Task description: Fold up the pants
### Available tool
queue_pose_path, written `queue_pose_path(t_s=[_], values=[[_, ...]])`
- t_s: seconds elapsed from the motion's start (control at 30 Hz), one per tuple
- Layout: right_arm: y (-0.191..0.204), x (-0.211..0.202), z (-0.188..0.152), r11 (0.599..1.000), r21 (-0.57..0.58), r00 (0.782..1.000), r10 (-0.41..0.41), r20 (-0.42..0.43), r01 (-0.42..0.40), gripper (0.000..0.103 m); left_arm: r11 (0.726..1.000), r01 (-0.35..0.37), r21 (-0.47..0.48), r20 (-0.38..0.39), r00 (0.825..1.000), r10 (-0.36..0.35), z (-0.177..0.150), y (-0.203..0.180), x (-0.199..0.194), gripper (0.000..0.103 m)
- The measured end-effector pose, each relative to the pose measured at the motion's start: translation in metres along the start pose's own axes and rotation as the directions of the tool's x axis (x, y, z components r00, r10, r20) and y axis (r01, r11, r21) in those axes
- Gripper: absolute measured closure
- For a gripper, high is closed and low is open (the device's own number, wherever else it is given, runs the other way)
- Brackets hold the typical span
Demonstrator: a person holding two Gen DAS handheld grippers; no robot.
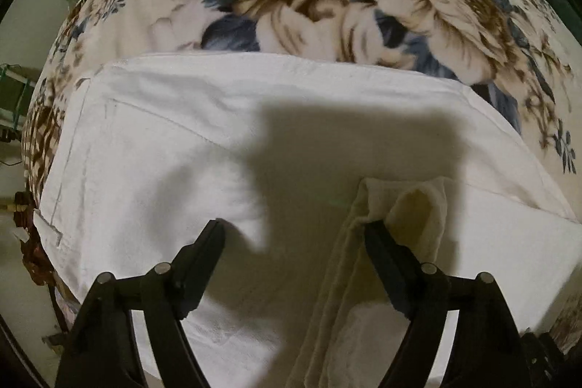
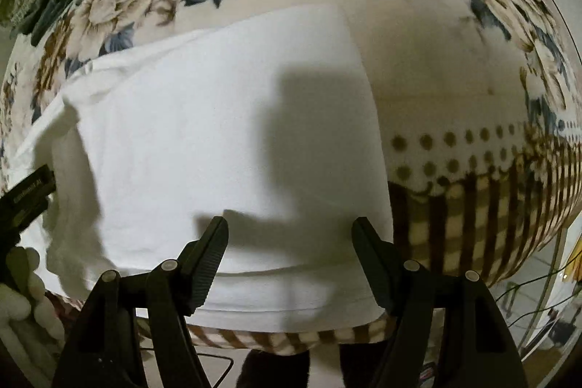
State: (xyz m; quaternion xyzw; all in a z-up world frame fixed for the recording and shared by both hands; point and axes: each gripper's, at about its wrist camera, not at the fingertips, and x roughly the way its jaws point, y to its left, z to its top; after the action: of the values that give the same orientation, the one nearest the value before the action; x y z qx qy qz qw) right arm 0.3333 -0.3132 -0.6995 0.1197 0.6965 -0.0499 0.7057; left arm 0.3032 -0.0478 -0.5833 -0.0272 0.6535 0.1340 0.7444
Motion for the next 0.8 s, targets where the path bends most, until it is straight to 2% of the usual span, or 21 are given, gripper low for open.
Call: queue_pose_path(t_s=[0.13,0.23,0.33,0.37,0.4,0.43,0.53,0.6,0.63,0.67,0.7,0.77,0.8], values=[[0.006,0.008,0.007,0.999,-0.026,1.0,-0.019,0.007,0.02,0.03,1.0,0.0,-0.015,0.026,1.0,0.0,-0.007,0.009,-0.016,0.023],[0.009,0.002,0.008,0.999,-0.043,1.0,0.002,0.019,-0.001,0.03,0.992,0.098,-0.08,0.109,0.99,-0.089,-0.018,0.033,-0.05,0.023],[0.01,-0.016,-0.001,0.998,-0.049,0.999,0.036,0.035,-0.034,0.029,0.958,0.235,-0.165,0.17,0.963,-0.207,-0.034,0.067,-0.079,0.021],[0.01,-0.021,-0.002,0.997,-0.048,0.997,0.063,0.039,-0.061,0.02,0.941,0.268,-0.205,0.189,0.954,-0.231,-0.04,0.083,-0.086,0.012],[0.009,-0.026,-0.004,0.996,-0.042,0.996,0.081,0.045,-0.079,0.012,0.919,0.304,-0.252,0.213,0.944,-0.254,-0.047,0.101,-0.092,0.008],[0.006,-0.031,-0.005,0.995,-0.032,0.993,0.101,0.058,-0.099,0.011,0.898,0.333,-0.287,0.235,0.933,-0.271,-0.052,0.112,-0.096,0.003],[0.008,-0.04,-0.007,0.992,-0.015,0.99,0.125,0.059,-0.125,0.011,0.809,0.395,-0.436,0.277,0.914,-0.297,-0.075,0.162,-0.091,0.003],[0.016,-0.044,-0.013,0.99,0.005,0.988,0.139,0.06,-0.14,0.011,0.728,0.411,-0.548,0.286,0.911,-0.298,-0.086,0.199,-0.068,0.003],[0.018,-0.044,-0.011,0.989,0.013,0.987,0.146,0.061,-0.147,0.011,0.703,0.412,-0.579,0.289,0.91,-0.296,-0.091,0.205,-0.06,0.004],[0.032,-0.039,-0.011,0.989,0.015,0.987,0.147,0.063,-0.148,0.012,0.665,0.413,-0.622,0.291,0.91,-0.293,-0.094,0.22,-0.045,0.004],[0.036,-0.037,-0.01,0.988,0.02,0.986,0.151,0.068,-0.153,0.014,0.649,0.409,-0.642,0.293,0.913,-0.285,-0.094,0.229,-0.036,0.004],[0.047,-0.037,-0.006,0.988,0.015,0.984,0.151,0.092,-0.153,0.024,0.635,0.396,-0.663,0.29,0.918,-0.27,-0.09,0.242,-0.017,0.004],[0.051,-0.037,-0.005,0.989,0.007,0.984,0.147,0.102,-0.149,0.026,0.625,0.394,-0.674,0.285,0.919,-0.272,-0.089,0.245,-0.008,0.004]])
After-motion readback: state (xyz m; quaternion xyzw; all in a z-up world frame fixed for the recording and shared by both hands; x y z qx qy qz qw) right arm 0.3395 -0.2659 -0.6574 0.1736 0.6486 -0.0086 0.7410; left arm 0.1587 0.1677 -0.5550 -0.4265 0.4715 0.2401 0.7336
